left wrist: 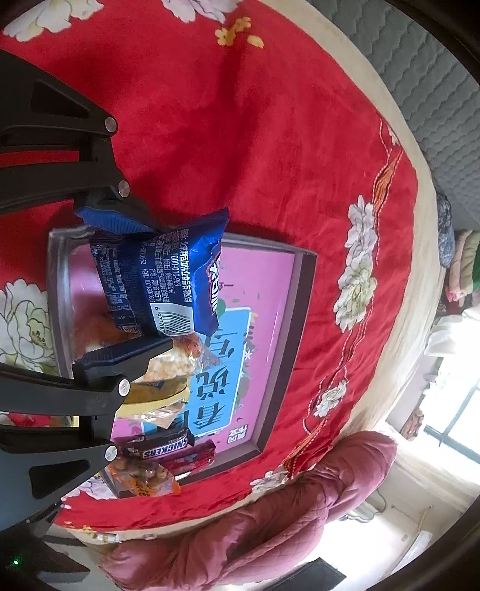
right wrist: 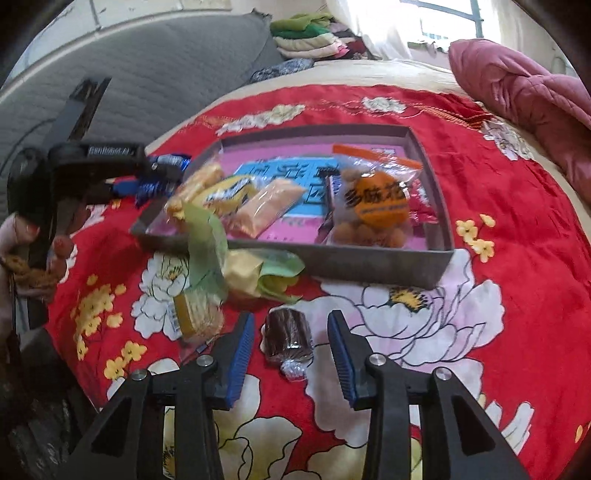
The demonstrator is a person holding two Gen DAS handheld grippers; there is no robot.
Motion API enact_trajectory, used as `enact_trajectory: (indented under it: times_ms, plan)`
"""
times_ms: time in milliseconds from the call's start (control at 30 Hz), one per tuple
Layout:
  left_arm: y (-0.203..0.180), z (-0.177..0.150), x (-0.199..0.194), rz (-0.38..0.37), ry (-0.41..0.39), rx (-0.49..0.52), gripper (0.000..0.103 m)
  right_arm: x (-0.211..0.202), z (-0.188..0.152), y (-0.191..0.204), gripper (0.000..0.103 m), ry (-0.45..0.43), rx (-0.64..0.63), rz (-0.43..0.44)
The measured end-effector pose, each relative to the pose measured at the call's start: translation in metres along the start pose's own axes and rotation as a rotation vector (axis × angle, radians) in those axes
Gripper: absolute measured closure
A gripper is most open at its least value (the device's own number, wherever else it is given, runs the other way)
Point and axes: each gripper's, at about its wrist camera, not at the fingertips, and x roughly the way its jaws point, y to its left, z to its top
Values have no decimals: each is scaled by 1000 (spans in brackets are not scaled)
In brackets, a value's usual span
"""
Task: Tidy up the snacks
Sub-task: 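Lower the biscuit pack into the tray and open the left tool while the right tool releases the chocolate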
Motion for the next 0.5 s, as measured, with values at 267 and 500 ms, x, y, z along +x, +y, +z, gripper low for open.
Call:
enact_trajectory:
  times_ms: [267,500]
  plan:
    - [-1,-2,8,-12,18,2,50,12,-5,7,74,42,-59,-26]
    - [-1,-3,13,-17,24,19,50,-24,14,7,75,-114,-16,42]
